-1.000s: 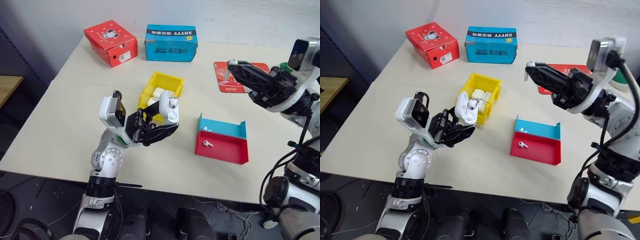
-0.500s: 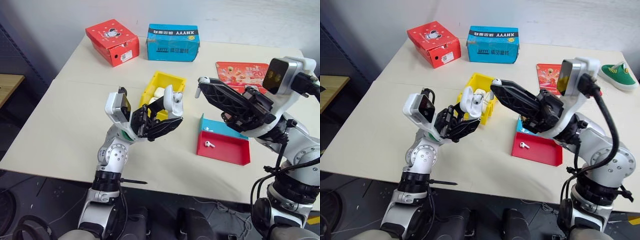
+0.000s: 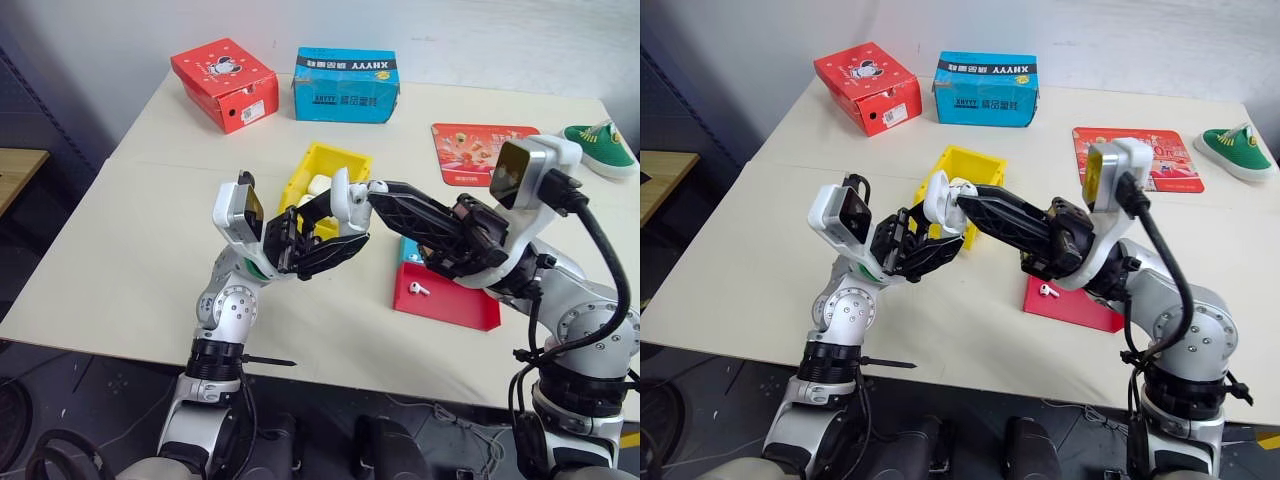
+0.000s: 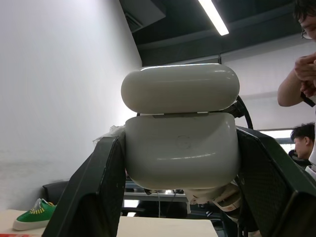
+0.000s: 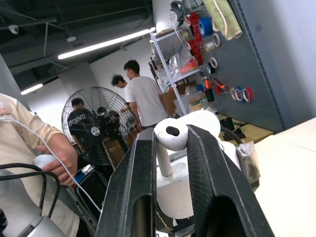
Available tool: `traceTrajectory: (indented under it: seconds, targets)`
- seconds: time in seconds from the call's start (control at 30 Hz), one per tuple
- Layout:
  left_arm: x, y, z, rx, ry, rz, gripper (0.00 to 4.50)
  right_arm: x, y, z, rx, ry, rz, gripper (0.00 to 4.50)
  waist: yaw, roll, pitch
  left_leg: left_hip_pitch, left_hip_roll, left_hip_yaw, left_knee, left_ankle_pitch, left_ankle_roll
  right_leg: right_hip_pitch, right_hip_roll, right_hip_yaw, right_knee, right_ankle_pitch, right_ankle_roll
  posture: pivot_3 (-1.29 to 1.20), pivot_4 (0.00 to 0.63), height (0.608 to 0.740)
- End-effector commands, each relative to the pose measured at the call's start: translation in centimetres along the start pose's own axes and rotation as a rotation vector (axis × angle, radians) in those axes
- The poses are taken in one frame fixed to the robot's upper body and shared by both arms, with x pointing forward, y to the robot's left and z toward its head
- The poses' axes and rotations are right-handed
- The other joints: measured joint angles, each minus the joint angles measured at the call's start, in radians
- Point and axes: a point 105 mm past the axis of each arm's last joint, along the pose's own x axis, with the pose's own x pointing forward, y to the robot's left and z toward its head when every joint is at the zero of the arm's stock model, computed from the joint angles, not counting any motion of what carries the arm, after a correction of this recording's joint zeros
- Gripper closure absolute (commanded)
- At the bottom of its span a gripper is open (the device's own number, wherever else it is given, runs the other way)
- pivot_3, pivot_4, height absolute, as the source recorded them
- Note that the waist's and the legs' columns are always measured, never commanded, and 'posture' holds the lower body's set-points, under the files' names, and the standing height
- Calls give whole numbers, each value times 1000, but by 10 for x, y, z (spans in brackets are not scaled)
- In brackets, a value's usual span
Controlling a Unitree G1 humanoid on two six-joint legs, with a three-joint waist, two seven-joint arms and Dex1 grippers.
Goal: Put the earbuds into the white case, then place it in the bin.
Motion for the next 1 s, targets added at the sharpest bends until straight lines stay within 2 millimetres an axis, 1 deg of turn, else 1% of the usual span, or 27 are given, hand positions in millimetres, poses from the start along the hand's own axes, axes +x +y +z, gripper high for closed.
traceTrajectory:
  seconds: [0.03, 0.27, 0.33, 0.4, 0.43, 0.47, 0.53, 0.57, 0.6, 0.63, 0.67, 0.7, 0.73, 0.8, 0.9, 0.93, 1.0]
  targets:
    - [7, -1, 5, 36, -13, -24, 1695, 2, 7, 0, -49, 2, 23, 3964, 0, 0, 0, 0, 0, 0, 0, 0, 0, 0, 0, 0, 0, 0, 0, 0, 150, 740]
    - [9, 0, 5, 40, -16, -21, 1695, 2, 2, -9, -65, 33, 5, 3964, 0, 0, 0, 0, 0, 0, 0, 0, 0, 0, 0, 0, 0, 0, 0, 0, 150, 740]
    - [9, 0, 6, 43, -17, -20, 1695, 1, 2, -16, -55, 71, 2, 3964, 0, 0, 0, 0, 0, 0, 0, 0, 0, 0, 0, 0, 0, 0, 0, 0, 150, 740]
    - [10, 1, 6, 45, -18, -21, 1695, 0, 3, -21, -90, 109, 6, 3339, 2, 0, 0, 0, 0, 0, 0, 0, 0, 0, 0, 0, -1, 0, 0, 0, 150, 740]
    - [10, 1, 6, 45, -18, -22, 1695, -1, 6, -25, -75, 133, 21, 3069, 1, 0, 0, 0, 0, 0, 0, 0, 0, 0, 0, 0, -1, 0, 0, 0, 150, 740]
    - [10, 1, 6, 46, -18, -22, 1695, -2, 6, -25, -99, 132, 21, 2783, 1, 0, 0, 0, 0, 0, 0, 0, 1, 0, 0, 0, -1, 0, 0, 0, 150, 740]
    - [9, 1, 7, 47, -16, -24, 1695, -2, 5, -19, -135, 84, 9, 2152, 1, 0, 0, 0, 0, 0, 0, 0, 1, 0, 0, 0, -2, 0, 0, 0, 150, 740]
    - [7, 0, 7, 47, -13, -23, 1695, -5, 7, -15, -139, 72, 4, 1876, 1, 0, 0, 0, 0, 0, 0, 0, 1, 0, 0, 0, -2, 0, 0, 0, 150, 740]
    - [5, 0, 8, 47, -4, -24, 1695, -10, 11, -15, -116, 85, 10, 1495, 1, 0, 0, 0, 0, 0, -1, 0, 1, 0, 0, 0, -2, 0, 0, 0, 150, 740]
    - [4, 0, 8, 48, 2, -24, 1695, -13, 14, -15, -99, 100, 16, 1216, 4, 0, 0, 0, 0, 0, -1, 0, 1, 0, 0, -1, -2, 0, 0, 0, 150, 740]
    - [1, 0, 8, 47, 15, -23, 1695, -19, 15, -14, -101, 108, 2, 819, 4, 0, 0, -1, 0, -1, -1, 0, 1, 0, 0, -1, -2, 0, 0, 0, 150, 740]
    - [-3, -1, 9, 48, 40, -28, 1695, -26, 17, -13, -97, 124, -15, 522, 4, 0, 0, -1, 0, -1, -1, -1, 1, 1, -1, -1, -3, 0, 0, 0, 150, 740]
    - [-7, 0, 9, 46, 68, -23, 1695, -34, 17, -11, -108, 135, -50, 522, 4, 0, 0, -1, 0, -1, 0, -1, 1, 1, -1, -1, -3, 0, 0, 0, 150, 740]
    - [-13, 0, 9, 44, 112, -14, 1695, -43, 16, -8, -123, 154, -93, 522, 3, 0, 0, -2, 0, -1, -1, -1, 2, 1, -1, -1, -4, 0, 0, 0, 150, 740]
    - [-32, 1, -6, 74, 342, 1, 1695, -61, 8, -4, -196, 255, -188, 522, 1, 0, 0, -1, 0, -1, -1, -1, 2, 1, -1, -1, -6, 0, 0, 0, 150, 740]
    - [-38, 0, -12, 78, 430, -16, 1695, -65, 6, -1, -242, 288, -212, 693, 0, 0, 0, -1, 0, -1, -1, -1, 2, 1, -1, -1, -6, 0, 0, 0, 150, 740]
    - [-49, 3, -21, 57, 574, 26, 1695, -69, 3, 2, -295, 344, -236, 1112, 2, 0, 0, 0, 0, 0, -2, -1, 1, 1, 0, -1, -8, 0, 0, 0, 150, 740]
